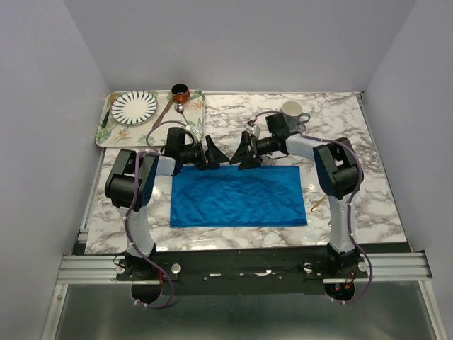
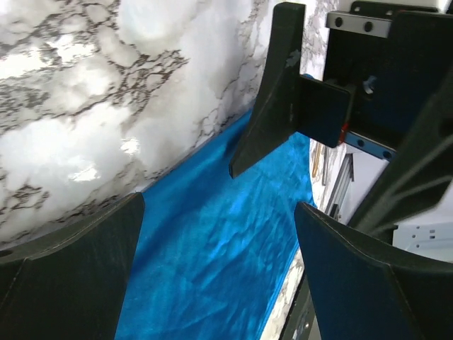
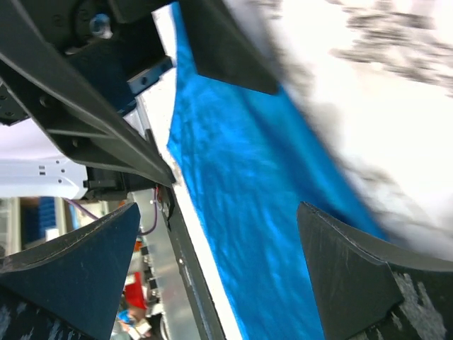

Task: Fold the napkin into a case and place the utensils inside
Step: Smooth out the rectangle-folded napkin at the center of the board.

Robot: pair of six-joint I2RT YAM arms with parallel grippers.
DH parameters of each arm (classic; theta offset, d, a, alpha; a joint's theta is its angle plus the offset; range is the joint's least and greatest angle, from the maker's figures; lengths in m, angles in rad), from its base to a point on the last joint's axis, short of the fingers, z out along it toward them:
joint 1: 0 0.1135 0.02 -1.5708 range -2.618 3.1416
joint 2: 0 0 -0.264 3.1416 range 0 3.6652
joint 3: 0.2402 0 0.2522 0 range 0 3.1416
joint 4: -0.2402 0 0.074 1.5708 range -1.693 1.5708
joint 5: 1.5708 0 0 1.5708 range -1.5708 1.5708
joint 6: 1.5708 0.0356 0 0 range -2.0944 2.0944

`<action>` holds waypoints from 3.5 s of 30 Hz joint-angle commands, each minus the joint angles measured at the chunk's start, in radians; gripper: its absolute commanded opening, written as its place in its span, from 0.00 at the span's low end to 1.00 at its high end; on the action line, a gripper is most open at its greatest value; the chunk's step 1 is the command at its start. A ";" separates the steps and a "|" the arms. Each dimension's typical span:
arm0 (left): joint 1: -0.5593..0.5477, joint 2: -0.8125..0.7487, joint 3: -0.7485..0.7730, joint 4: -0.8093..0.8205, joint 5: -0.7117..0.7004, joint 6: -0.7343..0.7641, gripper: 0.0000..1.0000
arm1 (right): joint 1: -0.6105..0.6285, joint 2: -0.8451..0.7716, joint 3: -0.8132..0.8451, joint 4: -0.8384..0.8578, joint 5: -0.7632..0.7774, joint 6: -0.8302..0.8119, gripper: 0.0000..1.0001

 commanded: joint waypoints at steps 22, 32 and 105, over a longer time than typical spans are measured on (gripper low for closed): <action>0.122 -0.137 -0.148 0.110 0.205 -0.003 0.99 | -0.091 -0.101 -0.146 0.021 -0.140 0.038 1.00; 0.156 -0.039 -0.143 0.153 0.212 -0.032 0.99 | -0.150 -0.003 -0.117 0.017 -0.171 0.032 1.00; -0.238 0.202 0.159 0.165 -0.145 -0.256 0.99 | -0.322 -0.043 -0.218 -0.088 0.114 0.093 1.00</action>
